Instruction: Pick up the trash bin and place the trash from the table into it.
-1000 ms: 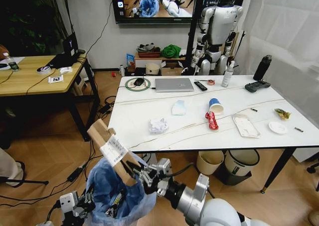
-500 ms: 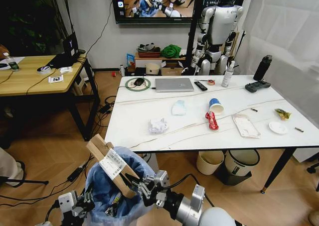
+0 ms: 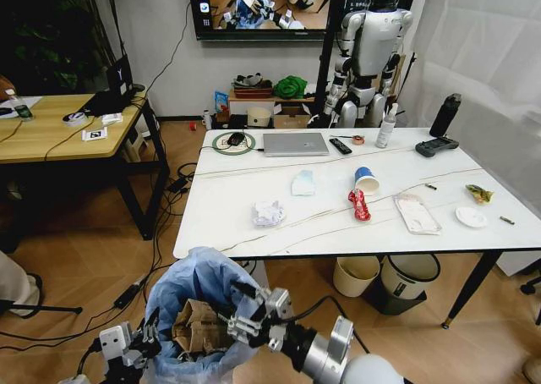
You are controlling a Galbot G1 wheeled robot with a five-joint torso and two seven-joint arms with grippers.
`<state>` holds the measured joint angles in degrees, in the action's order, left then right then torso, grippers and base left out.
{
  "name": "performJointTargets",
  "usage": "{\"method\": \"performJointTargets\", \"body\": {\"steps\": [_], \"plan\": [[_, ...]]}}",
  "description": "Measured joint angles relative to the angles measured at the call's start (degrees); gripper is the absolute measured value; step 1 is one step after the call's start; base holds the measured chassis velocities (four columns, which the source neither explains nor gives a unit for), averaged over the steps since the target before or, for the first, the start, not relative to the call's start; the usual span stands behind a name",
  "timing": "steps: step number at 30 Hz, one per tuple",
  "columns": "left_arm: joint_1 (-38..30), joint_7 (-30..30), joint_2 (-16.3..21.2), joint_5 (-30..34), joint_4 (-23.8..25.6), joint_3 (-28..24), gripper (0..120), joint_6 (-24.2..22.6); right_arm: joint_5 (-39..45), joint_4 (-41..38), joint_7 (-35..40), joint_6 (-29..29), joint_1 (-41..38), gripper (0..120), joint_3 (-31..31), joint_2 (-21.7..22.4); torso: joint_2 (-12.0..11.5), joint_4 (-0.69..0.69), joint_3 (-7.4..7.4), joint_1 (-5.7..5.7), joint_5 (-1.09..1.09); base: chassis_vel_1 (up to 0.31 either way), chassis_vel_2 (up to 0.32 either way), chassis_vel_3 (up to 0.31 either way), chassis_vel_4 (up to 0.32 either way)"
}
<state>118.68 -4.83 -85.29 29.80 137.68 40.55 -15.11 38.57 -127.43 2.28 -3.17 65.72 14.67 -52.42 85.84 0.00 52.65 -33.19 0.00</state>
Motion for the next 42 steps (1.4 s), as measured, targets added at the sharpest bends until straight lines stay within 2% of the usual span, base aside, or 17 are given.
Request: {"method": "performJointTargets", "body": {"steps": [1,6,8,13,18,26,39,42], "plan": [[0.0,0.0,0.0,0.0,0.0,0.0,0,0.0,0.0,0.0,0.0,0.0,0.0,78,0.0,0.0,0.0,0.0,0.0,0.0,0.0,0.0,0.0,0.0,0.0],[0.0,0.2,-0.1,-0.1,-0.3,-0.5,0,0.2,0.7,4.9,5.6,-4.9,-6.0,98,-5.4,-4.2,0.0,0.0,0.0,0.0,0.0,0.0,0.0,0.0,0.0],[0.1,0.3,-0.1,-0.2,-0.3,-0.5,0,0.3,0.6,6.8,6.8,-6.1,-7.2,99,-6.3,-5.6,0.0,0.0,0.0,0.0,-0.01,0.0,0.0,0.0,0.0],[0.9,0.8,-0.2,-0.6,-0.1,-0.9,0,0.9,0.2,17.2,11.9,-13.1,-12.4,100,-10.0,-14.6,0.0,0.01,0.01,0.0,0.01,0.0,0.0,0.0,0.0],[1.4,1.2,-0.1,-0.6,-0.1,-1.0,0,1.3,1.1,24.2,13.3,-16.2,-16.7,100,-11.5,-18.9,0.0,0.01,0.01,0.0,-0.01,0.0,0.0,0.0,0.0],[0.6,1.2,0.1,-0.3,-0.4,-1.1,0,1.3,2.5,32.1,15.6,-19.5,-21.9,100,-11.1,-22.8,0.0,0.01,0.01,-0.01,0.0,0.0,0.0,0.0,0.0],[0.2,1.2,0.5,0.7,-0.7,-0.8,0,1.2,1.2,40.8,17.7,-21.1,-23.5,100,-8.8,-25.7,0.0,0.0,0.0,-0.01,-0.01,0.0,0.0,0.0,0.0],[0.1,1.2,0.6,0.7,-0.7,-0.8,0,1.2,1.3,41.6,17.6,-20.9,-23.3,96,-8.5,-26.3,0.0,0.0,0.0,0.0,-0.01,0.0,0.0,0.0,0.0]]}}
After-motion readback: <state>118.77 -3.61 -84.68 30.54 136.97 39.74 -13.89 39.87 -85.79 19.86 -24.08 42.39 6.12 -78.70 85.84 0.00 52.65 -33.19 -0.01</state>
